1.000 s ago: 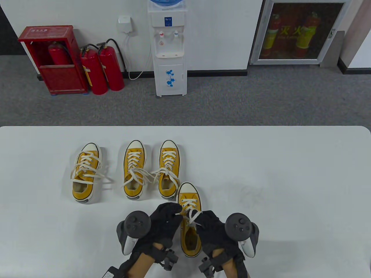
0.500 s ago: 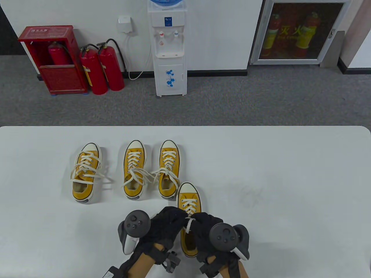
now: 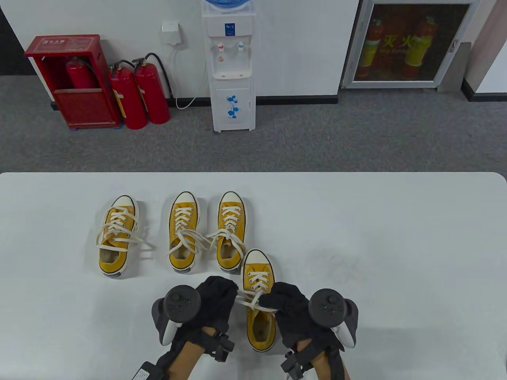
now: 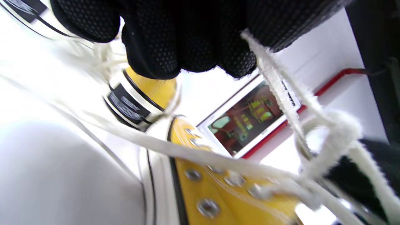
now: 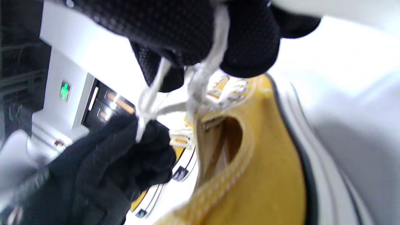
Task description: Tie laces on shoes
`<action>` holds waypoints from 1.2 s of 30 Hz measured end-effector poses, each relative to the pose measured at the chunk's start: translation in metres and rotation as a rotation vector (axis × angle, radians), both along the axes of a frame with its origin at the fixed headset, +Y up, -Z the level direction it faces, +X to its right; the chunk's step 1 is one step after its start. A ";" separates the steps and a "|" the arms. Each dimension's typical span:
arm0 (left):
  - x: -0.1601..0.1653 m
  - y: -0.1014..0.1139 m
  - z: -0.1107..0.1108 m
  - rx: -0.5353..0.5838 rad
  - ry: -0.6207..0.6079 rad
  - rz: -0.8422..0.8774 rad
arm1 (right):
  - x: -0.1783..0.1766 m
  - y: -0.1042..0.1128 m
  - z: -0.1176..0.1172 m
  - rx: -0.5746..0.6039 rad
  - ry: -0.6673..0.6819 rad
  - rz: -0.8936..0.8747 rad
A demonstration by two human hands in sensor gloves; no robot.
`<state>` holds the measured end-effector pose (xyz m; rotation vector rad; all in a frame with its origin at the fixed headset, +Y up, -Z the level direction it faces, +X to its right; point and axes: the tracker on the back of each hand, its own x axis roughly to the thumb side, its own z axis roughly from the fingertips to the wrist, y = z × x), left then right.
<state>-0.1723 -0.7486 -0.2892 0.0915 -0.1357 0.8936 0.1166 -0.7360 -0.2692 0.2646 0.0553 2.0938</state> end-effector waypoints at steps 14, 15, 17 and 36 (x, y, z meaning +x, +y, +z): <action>-0.042 -0.020 -0.017 -0.125 0.065 -0.096 | 0.062 -0.021 -0.010 -0.145 -0.314 -0.165; -0.041 -0.019 -0.017 -0.119 0.065 -0.107 | 0.063 -0.022 -0.010 -0.149 -0.317 -0.170; -0.040 -0.018 -0.017 -0.110 0.073 -0.138 | 0.064 -0.023 -0.010 -0.146 -0.322 -0.166; -0.023 0.025 0.001 0.067 -0.010 -0.357 | 0.046 -0.002 -0.002 0.027 -0.283 -0.047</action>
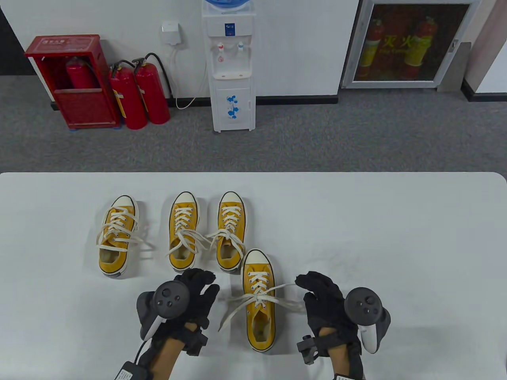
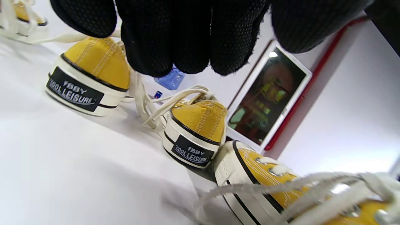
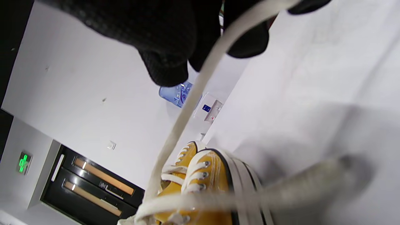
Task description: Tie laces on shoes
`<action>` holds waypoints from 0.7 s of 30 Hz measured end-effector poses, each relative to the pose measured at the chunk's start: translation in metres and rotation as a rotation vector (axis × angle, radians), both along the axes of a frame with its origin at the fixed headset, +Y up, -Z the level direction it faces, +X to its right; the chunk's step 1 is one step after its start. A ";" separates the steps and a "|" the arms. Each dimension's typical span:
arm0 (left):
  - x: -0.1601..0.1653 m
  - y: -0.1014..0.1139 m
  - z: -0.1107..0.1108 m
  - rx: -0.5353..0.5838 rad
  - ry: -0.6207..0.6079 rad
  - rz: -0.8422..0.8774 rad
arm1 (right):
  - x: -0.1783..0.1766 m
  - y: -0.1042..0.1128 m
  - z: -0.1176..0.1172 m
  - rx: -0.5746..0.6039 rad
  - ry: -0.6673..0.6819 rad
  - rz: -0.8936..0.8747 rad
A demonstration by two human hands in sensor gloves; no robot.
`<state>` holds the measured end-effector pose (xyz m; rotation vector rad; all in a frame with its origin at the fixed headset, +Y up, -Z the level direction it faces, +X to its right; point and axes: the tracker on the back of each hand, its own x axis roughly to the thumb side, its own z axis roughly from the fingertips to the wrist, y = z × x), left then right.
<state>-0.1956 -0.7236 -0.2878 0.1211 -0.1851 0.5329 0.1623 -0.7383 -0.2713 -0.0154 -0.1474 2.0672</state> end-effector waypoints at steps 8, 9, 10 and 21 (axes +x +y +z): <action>-0.004 0.013 0.018 -0.042 -0.085 -0.228 | -0.024 -0.004 0.000 0.014 0.115 0.159; -0.006 0.013 0.022 -0.043 -0.098 -0.267 | -0.031 -0.006 0.000 0.003 0.148 0.176; -0.008 0.012 0.024 -0.047 -0.104 -0.295 | -0.034 -0.007 0.000 -0.017 0.171 0.185; -0.035 -0.018 0.038 -0.116 -0.131 -0.348 | -0.072 -0.037 -0.002 -0.246 0.301 0.373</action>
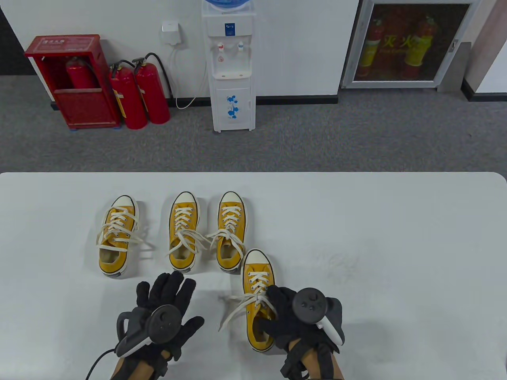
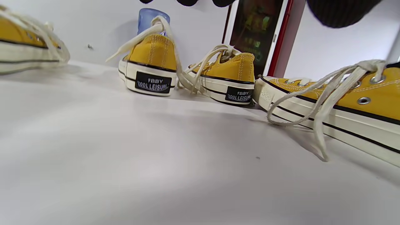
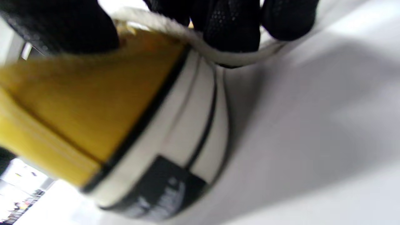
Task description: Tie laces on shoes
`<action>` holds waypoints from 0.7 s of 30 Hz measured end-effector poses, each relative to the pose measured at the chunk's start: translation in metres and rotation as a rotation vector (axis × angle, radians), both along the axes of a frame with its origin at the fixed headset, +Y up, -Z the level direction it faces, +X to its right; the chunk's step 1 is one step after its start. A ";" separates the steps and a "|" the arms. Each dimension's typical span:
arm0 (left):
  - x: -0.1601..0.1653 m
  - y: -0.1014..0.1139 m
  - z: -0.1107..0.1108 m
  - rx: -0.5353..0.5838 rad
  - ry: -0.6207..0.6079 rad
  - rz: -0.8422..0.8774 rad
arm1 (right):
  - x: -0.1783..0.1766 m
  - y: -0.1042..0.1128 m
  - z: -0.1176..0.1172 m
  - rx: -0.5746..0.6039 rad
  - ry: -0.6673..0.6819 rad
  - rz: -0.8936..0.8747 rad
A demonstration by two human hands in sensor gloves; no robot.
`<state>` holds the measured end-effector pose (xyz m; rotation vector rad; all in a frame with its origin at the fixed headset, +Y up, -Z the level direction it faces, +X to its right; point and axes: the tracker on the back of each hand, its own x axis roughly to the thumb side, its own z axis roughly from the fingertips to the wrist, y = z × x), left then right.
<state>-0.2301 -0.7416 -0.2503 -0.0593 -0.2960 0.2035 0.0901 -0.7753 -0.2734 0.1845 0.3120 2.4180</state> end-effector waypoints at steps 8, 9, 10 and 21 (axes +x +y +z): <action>0.000 -0.015 0.001 -0.108 0.002 -0.061 | -0.008 0.004 0.005 0.022 -0.125 0.167; 0.000 -0.016 0.001 -0.105 0.005 -0.063 | -0.010 0.006 0.005 0.045 -0.146 0.215; -0.001 -0.016 0.000 -0.112 0.005 -0.061 | -0.012 0.008 0.005 0.061 -0.153 0.234; -0.009 -0.004 -0.002 -0.133 0.004 0.024 | 0.006 0.038 -0.003 0.155 -0.262 0.298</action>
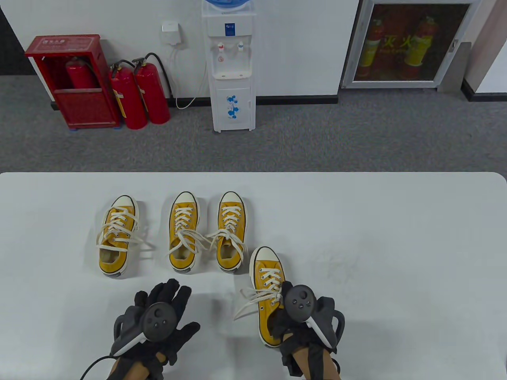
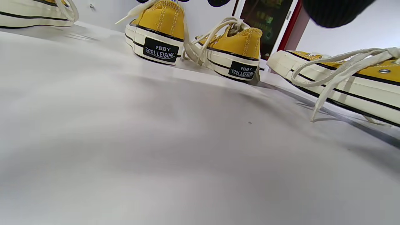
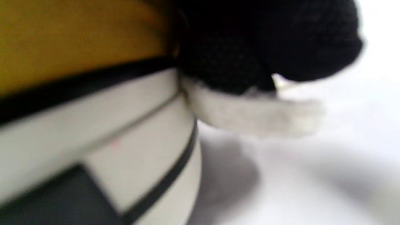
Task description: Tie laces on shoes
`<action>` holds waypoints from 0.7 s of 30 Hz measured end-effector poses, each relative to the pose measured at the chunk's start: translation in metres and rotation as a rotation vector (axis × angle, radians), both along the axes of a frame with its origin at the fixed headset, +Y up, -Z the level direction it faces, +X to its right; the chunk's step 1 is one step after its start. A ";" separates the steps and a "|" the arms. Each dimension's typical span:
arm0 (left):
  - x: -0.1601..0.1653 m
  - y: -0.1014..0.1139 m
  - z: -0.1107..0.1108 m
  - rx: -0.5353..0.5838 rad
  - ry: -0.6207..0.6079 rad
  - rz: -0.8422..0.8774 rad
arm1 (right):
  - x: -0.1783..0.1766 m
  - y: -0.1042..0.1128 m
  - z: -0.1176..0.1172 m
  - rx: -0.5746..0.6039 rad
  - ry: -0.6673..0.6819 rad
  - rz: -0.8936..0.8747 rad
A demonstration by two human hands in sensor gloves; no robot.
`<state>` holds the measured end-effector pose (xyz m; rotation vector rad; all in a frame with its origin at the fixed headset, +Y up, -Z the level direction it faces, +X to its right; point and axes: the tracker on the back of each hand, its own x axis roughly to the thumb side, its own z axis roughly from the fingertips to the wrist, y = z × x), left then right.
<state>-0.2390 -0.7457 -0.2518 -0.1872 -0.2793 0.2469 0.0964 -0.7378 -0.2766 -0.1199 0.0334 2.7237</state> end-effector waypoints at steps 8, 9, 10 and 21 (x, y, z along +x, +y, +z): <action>0.003 -0.002 0.000 -0.012 -0.011 -0.008 | 0.016 0.048 -0.041 0.121 -0.149 0.039; 0.003 -0.002 0.000 -0.012 -0.011 -0.004 | 0.017 0.050 -0.048 0.140 -0.169 0.041; 0.003 -0.002 0.000 -0.012 -0.010 0.000 | 0.018 0.050 -0.053 0.165 -0.184 0.035; 0.004 -0.003 0.000 -0.024 -0.011 -0.008 | 0.011 0.019 -0.117 0.240 -0.295 -0.067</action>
